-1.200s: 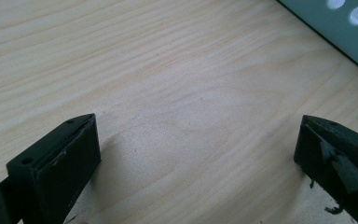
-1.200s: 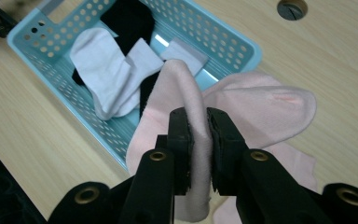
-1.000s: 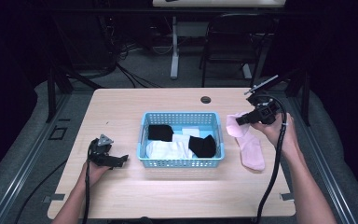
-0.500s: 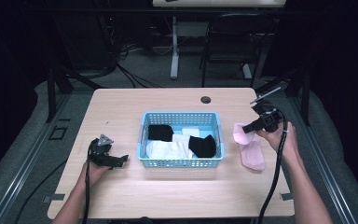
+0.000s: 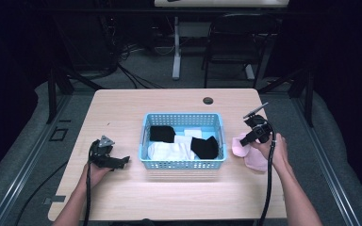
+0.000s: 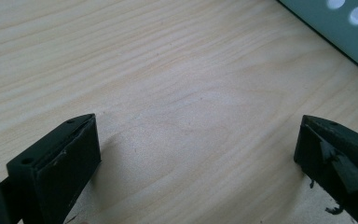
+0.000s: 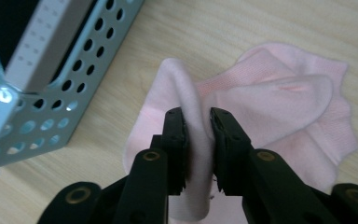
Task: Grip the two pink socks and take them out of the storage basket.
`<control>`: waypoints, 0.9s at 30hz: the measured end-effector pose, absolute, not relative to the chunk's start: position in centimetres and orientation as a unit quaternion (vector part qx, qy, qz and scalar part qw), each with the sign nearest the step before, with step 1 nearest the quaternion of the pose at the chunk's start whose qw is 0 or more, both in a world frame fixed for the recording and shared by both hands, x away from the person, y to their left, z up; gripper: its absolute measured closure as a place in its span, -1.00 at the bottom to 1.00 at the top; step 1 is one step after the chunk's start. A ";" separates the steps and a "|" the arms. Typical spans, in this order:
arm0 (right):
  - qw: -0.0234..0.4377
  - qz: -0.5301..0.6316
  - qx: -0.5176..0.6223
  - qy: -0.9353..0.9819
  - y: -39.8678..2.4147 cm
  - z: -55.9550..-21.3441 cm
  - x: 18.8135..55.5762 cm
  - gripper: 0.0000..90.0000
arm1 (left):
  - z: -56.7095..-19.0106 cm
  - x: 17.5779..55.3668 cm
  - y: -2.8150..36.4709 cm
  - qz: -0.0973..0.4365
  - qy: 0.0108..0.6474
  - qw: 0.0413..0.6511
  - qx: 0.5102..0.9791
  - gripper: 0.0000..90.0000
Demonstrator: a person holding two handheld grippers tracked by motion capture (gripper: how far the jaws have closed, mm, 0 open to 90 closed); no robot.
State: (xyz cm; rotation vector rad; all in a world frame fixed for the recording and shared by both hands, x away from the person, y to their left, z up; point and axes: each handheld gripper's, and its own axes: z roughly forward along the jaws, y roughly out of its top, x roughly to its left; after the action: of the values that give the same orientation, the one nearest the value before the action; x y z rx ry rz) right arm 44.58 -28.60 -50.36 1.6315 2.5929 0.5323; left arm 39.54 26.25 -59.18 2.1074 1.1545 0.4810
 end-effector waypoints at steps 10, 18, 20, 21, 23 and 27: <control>0.017 0.174 0.528 0.831 -29.2 -50.9 44.2 -0.28 | -59.2 39.5 26.2 0.185 0.443 0.339 0.809 -1.00; 0.038 0.209 0.521 0.827 -30.3 -48.2 42.5 -0.68 | -59.2 39.5 26.2 0.185 0.443 0.338 0.809 -1.00; 0.039 0.219 0.516 0.827 -30.5 -47.6 41.8 -0.73 | -59.2 39.5 26.2 0.184 0.443 0.339 0.809 -1.00; 0.044 0.225 0.520 0.823 -30.5 -47.5 41.5 -0.77 | -59.2 39.5 26.2 0.184 0.443 0.339 0.809 -1.00; 0.046 0.227 0.516 0.825 -30.7 -46.9 41.0 -0.86 | -59.2 39.5 26.2 0.184 0.444 0.339 0.809 -1.00; 0.057 0.220 0.510 0.829 -31.0 -46.2 39.6 -0.94 | -59.2 39.5 26.2 0.185 0.444 0.339 0.809 -1.00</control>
State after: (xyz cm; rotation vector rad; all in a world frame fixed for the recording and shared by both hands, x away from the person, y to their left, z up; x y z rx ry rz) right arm 39.57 -30.96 -46.25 1.5478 2.5154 0.6676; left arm 39.53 26.23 -59.18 2.1065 1.1565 0.4814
